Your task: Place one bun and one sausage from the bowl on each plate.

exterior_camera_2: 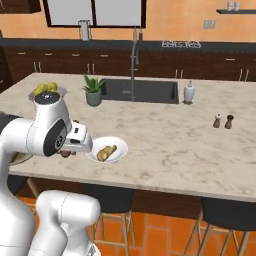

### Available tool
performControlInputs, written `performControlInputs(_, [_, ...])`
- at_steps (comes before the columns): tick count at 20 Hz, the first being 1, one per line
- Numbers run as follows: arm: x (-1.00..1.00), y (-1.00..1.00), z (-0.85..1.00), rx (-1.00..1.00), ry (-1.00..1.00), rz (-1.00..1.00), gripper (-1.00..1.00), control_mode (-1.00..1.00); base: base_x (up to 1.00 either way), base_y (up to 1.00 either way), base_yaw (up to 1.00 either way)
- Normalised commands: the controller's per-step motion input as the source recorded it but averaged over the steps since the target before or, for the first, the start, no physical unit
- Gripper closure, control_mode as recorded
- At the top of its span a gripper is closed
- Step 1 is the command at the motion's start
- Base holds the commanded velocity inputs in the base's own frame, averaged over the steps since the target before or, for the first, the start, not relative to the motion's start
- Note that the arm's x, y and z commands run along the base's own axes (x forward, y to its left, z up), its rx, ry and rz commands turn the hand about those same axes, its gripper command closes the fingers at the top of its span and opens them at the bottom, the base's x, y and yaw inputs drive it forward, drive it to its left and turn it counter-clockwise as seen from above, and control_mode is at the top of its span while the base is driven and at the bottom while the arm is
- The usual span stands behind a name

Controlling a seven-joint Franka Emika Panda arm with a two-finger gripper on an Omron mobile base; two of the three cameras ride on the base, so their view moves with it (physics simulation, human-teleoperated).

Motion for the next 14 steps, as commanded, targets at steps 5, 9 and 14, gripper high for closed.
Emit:
performControlInputs(5, [0.00, 0.00, 0.00, 0.00, 0.00, 0.00, 1.00, 1.00, 0.65, -0.02, 0.06])
performControlInputs(9, [0.00, 0.00, 0.00, 0.00, 0.00, 0.00, 1.00, 1.00, 0.19, -0.02, 0.02])
performControlInputs(14, [0.38, 0.00, 0.02, 0.00, 0.06, 0.00, 1.00, -1.00, 0.06, 0.01, 0.00])
